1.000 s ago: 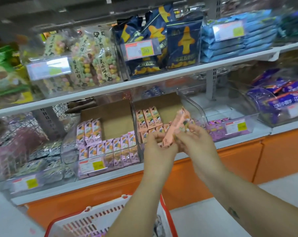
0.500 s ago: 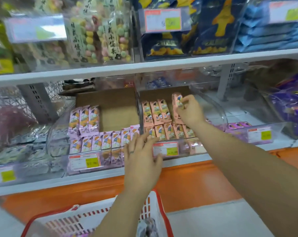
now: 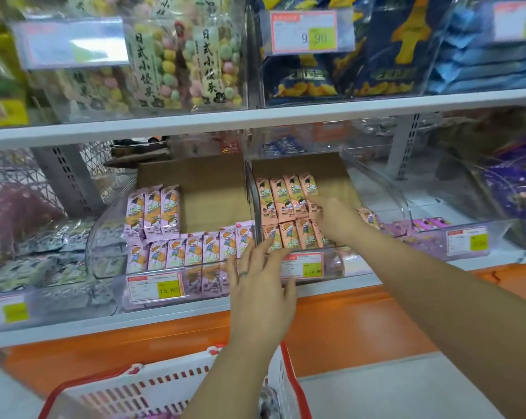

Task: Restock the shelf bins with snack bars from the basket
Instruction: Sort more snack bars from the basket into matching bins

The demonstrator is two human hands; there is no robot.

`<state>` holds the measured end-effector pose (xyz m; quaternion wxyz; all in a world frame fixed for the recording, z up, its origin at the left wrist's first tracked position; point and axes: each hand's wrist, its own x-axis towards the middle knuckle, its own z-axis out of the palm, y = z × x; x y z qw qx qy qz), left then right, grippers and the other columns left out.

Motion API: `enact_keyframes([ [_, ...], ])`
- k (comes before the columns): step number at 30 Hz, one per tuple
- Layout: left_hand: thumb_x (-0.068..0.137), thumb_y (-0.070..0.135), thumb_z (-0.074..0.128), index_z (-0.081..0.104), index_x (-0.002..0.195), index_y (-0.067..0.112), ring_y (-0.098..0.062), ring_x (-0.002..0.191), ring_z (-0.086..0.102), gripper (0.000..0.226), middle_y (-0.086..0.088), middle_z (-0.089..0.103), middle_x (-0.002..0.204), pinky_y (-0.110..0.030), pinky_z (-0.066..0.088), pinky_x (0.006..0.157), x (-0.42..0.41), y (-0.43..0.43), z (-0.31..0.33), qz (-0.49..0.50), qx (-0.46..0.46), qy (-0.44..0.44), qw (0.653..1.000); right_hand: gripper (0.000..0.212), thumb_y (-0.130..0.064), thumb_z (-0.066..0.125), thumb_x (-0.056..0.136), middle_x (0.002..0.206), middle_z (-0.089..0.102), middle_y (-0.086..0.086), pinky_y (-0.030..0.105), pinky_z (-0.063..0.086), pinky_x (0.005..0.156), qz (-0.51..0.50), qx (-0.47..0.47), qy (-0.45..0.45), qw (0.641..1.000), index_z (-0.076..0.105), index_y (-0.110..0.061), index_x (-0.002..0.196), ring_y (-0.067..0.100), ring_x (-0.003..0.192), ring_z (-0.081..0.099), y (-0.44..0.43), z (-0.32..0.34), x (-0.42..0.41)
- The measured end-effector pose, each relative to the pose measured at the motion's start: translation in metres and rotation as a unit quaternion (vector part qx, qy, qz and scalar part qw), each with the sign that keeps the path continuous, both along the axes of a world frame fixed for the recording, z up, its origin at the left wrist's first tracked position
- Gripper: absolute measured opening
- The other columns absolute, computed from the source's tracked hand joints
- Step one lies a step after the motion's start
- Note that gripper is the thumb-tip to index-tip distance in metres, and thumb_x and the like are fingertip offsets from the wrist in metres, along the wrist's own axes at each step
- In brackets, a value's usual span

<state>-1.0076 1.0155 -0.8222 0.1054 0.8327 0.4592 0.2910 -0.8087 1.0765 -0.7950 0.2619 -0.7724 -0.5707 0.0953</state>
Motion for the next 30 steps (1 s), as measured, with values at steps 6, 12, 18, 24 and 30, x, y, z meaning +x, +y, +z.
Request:
enact_keyframes([
  [6,0.095,0.021,0.053,0.052,0.128,0.032,0.003,0.108,0.042,0.036,0.020,0.046,0.120,-0.015,0.039,0.091,-0.022,-0.003,0.027,-0.039,-0.057,-0.137,0.988,0.038,-0.002,0.051,0.091,0.133,0.055,0.004,0.032,0.034,0.104,0.058,0.142,-0.086,0.984,0.060,-0.015,0.126,0.021,0.124,0.045,-0.061,0.022,-0.028],
  [12,0.091,0.008,0.055,0.065,0.111,0.017,-0.007,0.086,0.061,0.024,0.009,0.063,0.097,-0.016,0.045,0.079,-0.100,-0.006,0.021,-0.064,-0.082,-0.079,0.991,0.016,-0.013,0.059,0.087,0.090,0.069,-0.008,0.030,0.050,0.074,0.226,0.136,-0.046,0.963,0.071,-0.019,0.095,0.011,0.081,0.062,-0.122,-0.005,-0.091],
  [18,0.093,0.014,0.054,0.064,0.113,0.018,-0.011,0.094,0.063,0.023,0.006,0.066,0.106,-0.019,0.044,0.075,-0.200,-0.003,-0.028,-0.062,-0.127,0.108,0.984,0.016,-0.022,0.058,0.091,0.096,0.071,-0.010,0.025,0.049,0.078,0.291,-0.013,-0.031,0.956,0.071,-0.024,0.100,0.006,0.086,0.062,-0.121,-0.081,-0.150],
  [24,0.095,0.016,0.051,0.064,0.115,0.020,-0.011,0.085,0.061,0.024,0.005,0.065,0.108,-0.023,0.047,0.080,-0.264,0.000,-0.105,-0.007,-0.198,0.131,0.971,0.020,-0.021,0.053,0.097,0.100,0.063,-0.011,0.002,0.035,0.071,0.310,-0.133,0.007,0.941,0.065,-0.023,0.112,-0.001,0.083,0.052,-0.098,-0.146,-0.191],
  [30,0.093,0.019,0.046,0.063,0.115,0.018,-0.025,0.105,0.060,0.028,-0.006,0.064,0.114,-0.029,0.045,0.085,-0.301,-0.013,-0.191,-0.011,-0.315,0.237,0.919,0.019,-0.022,0.052,0.098,0.096,0.055,-0.014,0.008,0.035,0.076,0.314,-0.224,0.029,0.922,0.062,-0.023,0.114,-0.003,0.080,0.049,-0.083,-0.191,-0.225],
])
